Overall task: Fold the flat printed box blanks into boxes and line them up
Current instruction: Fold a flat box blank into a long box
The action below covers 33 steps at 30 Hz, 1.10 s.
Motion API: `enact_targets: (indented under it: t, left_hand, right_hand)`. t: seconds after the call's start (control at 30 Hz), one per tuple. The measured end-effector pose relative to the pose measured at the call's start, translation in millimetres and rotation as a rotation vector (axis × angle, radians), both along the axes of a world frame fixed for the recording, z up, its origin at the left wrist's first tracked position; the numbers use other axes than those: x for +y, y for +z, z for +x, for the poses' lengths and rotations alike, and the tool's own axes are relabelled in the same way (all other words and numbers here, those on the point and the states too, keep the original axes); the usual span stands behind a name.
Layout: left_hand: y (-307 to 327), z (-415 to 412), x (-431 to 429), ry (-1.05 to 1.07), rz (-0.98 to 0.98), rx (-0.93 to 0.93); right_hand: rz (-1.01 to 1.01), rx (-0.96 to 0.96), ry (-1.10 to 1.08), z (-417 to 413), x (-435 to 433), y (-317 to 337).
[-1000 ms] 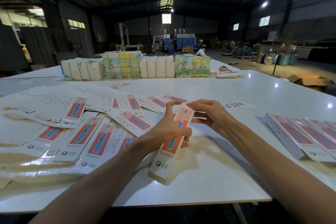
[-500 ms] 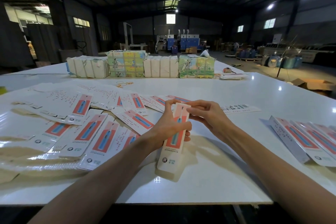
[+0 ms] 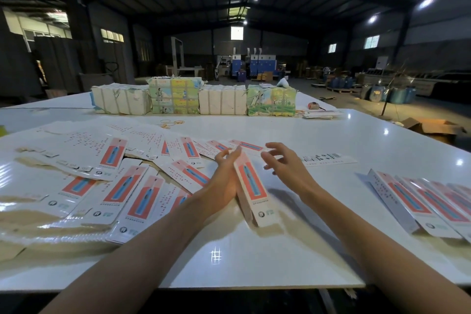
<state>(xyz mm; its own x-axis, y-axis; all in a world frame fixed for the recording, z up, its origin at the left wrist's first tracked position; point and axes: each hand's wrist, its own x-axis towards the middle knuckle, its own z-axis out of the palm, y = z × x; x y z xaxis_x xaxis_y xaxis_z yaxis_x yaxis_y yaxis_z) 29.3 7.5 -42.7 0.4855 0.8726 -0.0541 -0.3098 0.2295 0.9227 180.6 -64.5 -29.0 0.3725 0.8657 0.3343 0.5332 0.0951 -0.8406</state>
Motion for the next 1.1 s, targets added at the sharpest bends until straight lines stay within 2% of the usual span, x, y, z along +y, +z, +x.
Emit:
enact_targets:
  t: [0.07,0.13,0.2,0.27,0.33,0.43,0.47,0.53,0.6,0.73,0.87,0.97,1.1]
  left_hand:
    - [4.2,-4.4,-1.4,-0.048,-0.077,-0.146]
    - [9.8,-7.5,-7.0,-0.107,-0.147,-0.197]
    - [15.9,-10.2,-12.0,-0.187,-0.135,-0.155]
    - [22.2,-12.9,-12.0,-0.224,-0.048,-0.022]
    - [24.4,-20.1,-6.4,-0.194,0.182,0.320]
    - [20.0,-38.2,27.3,0.105,0.755,1.102]
    - [18.8,-45.5,38.7,0.168,0.856,1.307]
    - [16.1,-60.0,57.3,0.195,0.836,1.578]
    - [12.1,-70.3,65.9,0.177,0.745,1.702]
    - [0.7,-78.2,66.9,0.148,0.723,1.776]
    - [-5.7,-77.5,67.8,0.224,0.769,1.684]
    - [-3.8,-75.6,66.7,0.298,0.777,1.633]
    - [8.1,-76.7,58.1,0.409,0.813,1.449]
  right_hand:
    - [-0.073,-0.149,-0.014,-10.7,-4.2,5.1]
    - [-0.131,-0.292,0.022,-24.8,-9.7,1.5]
    - [-0.148,-0.457,0.039,-35.8,-14.8,-7.1]
    - [-0.150,-0.502,-0.011,-37.4,-21.8,-11.0]
    - [-0.178,-0.486,-0.064,-30.8,-32.4,-10.6]
    - [-0.285,-0.551,-0.171,-5.9,-48.3,-13.2]
    - [-0.325,-0.605,-0.219,4.9,-52.7,-14.0]
    - [-0.392,-0.696,-0.318,26.9,-59.9,-15.4]
    - [-0.459,-0.763,-0.413,46.2,-67.5,-17.5]
    - [-0.614,-0.968,-0.613,74.1,-86.0,-22.0]
    - [-0.671,-1.094,-0.710,97.9,-112.1,-19.1]
    - [-0.731,-1.126,-0.758,107.8,-125.2,-16.6]
    - [-0.798,-1.125,-0.828,115.4,-131.2,-13.9]
